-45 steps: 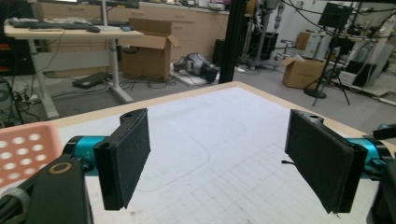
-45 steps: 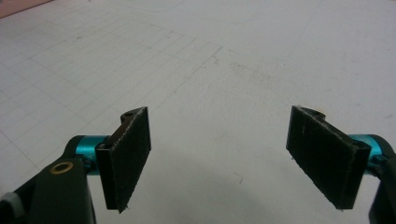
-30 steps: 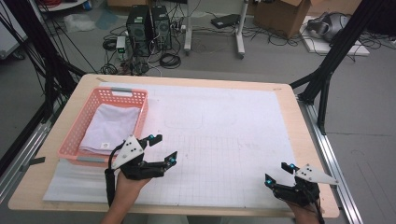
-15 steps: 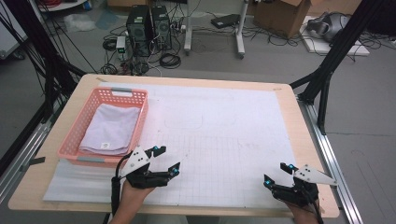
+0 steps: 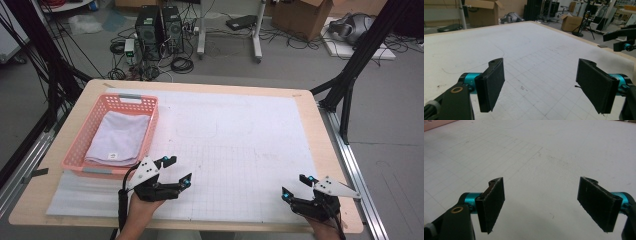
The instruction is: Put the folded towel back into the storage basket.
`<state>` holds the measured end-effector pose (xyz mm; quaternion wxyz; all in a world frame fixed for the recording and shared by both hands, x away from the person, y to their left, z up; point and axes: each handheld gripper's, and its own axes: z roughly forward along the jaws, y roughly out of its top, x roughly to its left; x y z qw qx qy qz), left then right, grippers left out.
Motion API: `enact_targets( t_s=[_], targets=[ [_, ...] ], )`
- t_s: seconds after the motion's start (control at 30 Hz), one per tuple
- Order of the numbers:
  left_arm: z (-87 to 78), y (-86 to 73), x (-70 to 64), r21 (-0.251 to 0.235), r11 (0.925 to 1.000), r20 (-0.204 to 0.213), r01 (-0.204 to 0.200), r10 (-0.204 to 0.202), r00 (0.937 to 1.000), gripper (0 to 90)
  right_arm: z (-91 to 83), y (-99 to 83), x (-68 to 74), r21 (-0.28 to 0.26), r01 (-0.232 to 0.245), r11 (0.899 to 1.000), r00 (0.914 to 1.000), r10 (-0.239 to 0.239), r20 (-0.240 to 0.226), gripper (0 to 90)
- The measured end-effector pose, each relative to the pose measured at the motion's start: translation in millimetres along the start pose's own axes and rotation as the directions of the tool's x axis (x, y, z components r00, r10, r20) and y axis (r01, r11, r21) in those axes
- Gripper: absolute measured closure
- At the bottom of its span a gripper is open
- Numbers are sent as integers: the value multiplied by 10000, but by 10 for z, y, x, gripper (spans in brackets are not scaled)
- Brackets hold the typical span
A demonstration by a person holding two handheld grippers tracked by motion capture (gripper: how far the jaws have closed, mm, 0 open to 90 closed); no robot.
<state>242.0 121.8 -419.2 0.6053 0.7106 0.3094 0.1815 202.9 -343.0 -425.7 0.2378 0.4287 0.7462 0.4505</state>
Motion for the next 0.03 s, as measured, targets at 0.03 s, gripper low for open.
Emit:
enact_targets(
  t_s=[0.03],
  targets=[
    [-2,-3,4,18,10000,-4,25,-25,10000,233,1,0,4,39,-44,10000,10000,44,-21,207]
  ],
)
